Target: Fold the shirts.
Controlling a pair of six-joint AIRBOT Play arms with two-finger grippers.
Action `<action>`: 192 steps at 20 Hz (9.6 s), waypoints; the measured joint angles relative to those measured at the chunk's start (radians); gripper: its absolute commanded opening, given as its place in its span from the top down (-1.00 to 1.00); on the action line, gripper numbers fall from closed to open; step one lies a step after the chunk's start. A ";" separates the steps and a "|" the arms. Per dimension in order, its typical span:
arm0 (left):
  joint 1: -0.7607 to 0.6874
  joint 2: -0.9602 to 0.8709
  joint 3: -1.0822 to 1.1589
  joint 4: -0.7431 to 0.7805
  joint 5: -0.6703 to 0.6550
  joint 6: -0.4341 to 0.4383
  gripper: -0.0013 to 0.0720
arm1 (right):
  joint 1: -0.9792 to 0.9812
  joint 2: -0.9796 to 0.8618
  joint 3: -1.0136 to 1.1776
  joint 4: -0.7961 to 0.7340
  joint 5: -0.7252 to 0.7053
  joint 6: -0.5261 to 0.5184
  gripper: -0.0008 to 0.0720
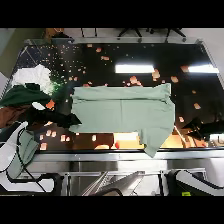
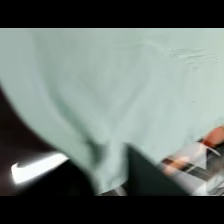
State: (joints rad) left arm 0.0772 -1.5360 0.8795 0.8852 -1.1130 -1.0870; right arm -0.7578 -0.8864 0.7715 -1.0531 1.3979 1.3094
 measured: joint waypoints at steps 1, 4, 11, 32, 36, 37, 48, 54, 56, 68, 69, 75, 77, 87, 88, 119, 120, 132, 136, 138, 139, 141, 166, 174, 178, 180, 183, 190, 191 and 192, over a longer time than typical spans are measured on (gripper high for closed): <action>-0.012 -0.002 0.009 0.001 0.000 0.004 0.93 | 0.008 0.006 -0.037 0.005 -0.002 0.000 -0.29; -0.030 0.000 0.037 -0.001 -0.002 0.007 0.93 | 0.054 0.017 -0.121 0.018 -0.019 0.000 -0.29; -0.032 0.002 0.053 -0.019 -0.026 0.008 0.93 | 0.235 -0.064 -0.197 0.069 -0.093 -0.017 -0.22; 0.064 0.247 -0.139 0.296 -0.194 -0.206 0.94 | 0.325 0.234 -0.170 -0.125 0.027 0.143 0.91; 0.025 0.233 -0.018 0.277 -0.190 -0.216 0.94 | 0.325 0.194 -0.047 0.040 -0.059 0.051 0.92; 0.007 0.209 0.034 0.272 -0.187 -0.219 0.94 | 0.325 0.161 -0.005 0.099 -0.085 0.019 0.92; -0.068 -0.213 0.516 0.243 -0.166 -0.233 0.92 | 0.452 -0.365 0.352 0.311 -0.317 -0.178 0.33; -0.066 -0.309 0.685 0.240 -0.243 -0.241 -0.92 | 0.407 -0.365 0.459 0.202 -0.265 -0.199 -0.88; -0.064 -0.315 0.750 0.240 -0.291 -0.246 -0.92 | 0.390 -0.346 0.470 0.121 -0.217 -0.176 -0.93; -0.046 -0.323 0.935 0.239 -0.429 -0.320 -0.88 | 0.369 -0.372 0.298 0.074 -0.179 -0.190 -0.92; -0.054 -0.323 0.936 0.238 -0.429 -0.325 -0.54 | 0.369 -0.385 0.295 0.099 -0.185 -0.206 -0.92; -0.168 -0.323 0.939 0.234 -0.391 -0.327 0.93 | 0.392 -0.441 0.288 0.180 -0.212 -0.290 0.91; -0.237 -0.325 0.939 0.236 -0.344 -0.327 0.93 | 0.399 -0.433 0.307 0.179 -0.206 -0.302 0.92; -0.720 -0.552 1.014 0.153 0.113 -0.335 0.93 | 0.405 -0.351 0.742 0.239 0.082 -0.246 0.92; -0.748 -0.588 1.049 0.145 0.143 -0.343 0.93 | 0.405 -0.350 0.790 0.256 0.116 -0.236 0.91; -0.201 0.140 0.774 -0.179 -0.136 -0.113 0.93 | 1.262 -0.652 0.983 0.240 -0.415 -0.051 -0.64; -0.194 0.149 0.758 -0.180 -0.133 -0.108 0.93 | 1.210 -0.631 0.983 0.202 -0.377 -0.025 -0.69; -0.163 0.230 0.716 -0.179 -0.165 -0.100 0.93 | 0.804 -0.661 0.848 0.067 -0.100 0.066 -0.82; -0.163 0.233 0.716 -0.179 -0.174 -0.100 0.93 | 0.824 -0.726 0.838 0.176 -0.109 0.017 -0.82; -0.163 0.234 0.716 -0.180 -0.175 -0.100 0.93 | 0.845 -0.753 0.837 0.214 -0.108 0.002 -0.82; -0.163 0.234 0.716 -0.179 -0.178 -0.100 0.93 | 0.855 -0.765 0.837 0.226 -0.108 -0.002 -0.81; -0.163 0.234 0.716 -0.179 -0.178 -0.100 0.93 | 0.877 -0.789 0.836 0.241 -0.111 -0.018 0.25; -0.163 0.234 0.716 -0.178 -0.204 -0.108 0.93 | 0.906 -0.837 0.888 0.346 -0.101 -0.100 0.80; -0.163 0.234 0.716 -0.176 -0.216 -0.108 0.93 | 0.803 -0.688 0.970 0.231 -0.112 -0.058 0.92; -0.163 0.234 0.716 -0.172 -0.224 -0.107 0.93 | 0.554 -0.560 0.986 0.041 -0.113 0.043 0.92; -0.163 0.234 0.716 -0.172 -0.227 -0.107 0.93 | 0.394 -0.508 0.987 -0.019 -0.111 0.092 0.92; -0.163 0.234 0.716 -0.172 -0.227 -0.106 0.93 | 0.187 -0.465 0.985 -0.100 -0.064 0.153 0.92; -0.163 0.234 0.715 -0.172 -0.228 -0.085 0.93 | -0.055 -0.369 0.740 -0.352 0.047 0.263 0.92; -0.163 0.234 0.715 -0.172 -0.229 -0.084 0.93 | -0.066 -0.348 0.679 -0.375 0.035 0.277 0.91; -0.163 0.234 0.715 -0.172 -0.230 -0.082 0.93 | -0.074 -0.331 0.621 -0.393 0.019 0.291 0.91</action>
State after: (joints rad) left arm -0.0853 -1.3018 1.5948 0.7136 -1.3426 -1.1687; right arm -0.8318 -1.2171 1.3930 -1.4464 1.4166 1.6001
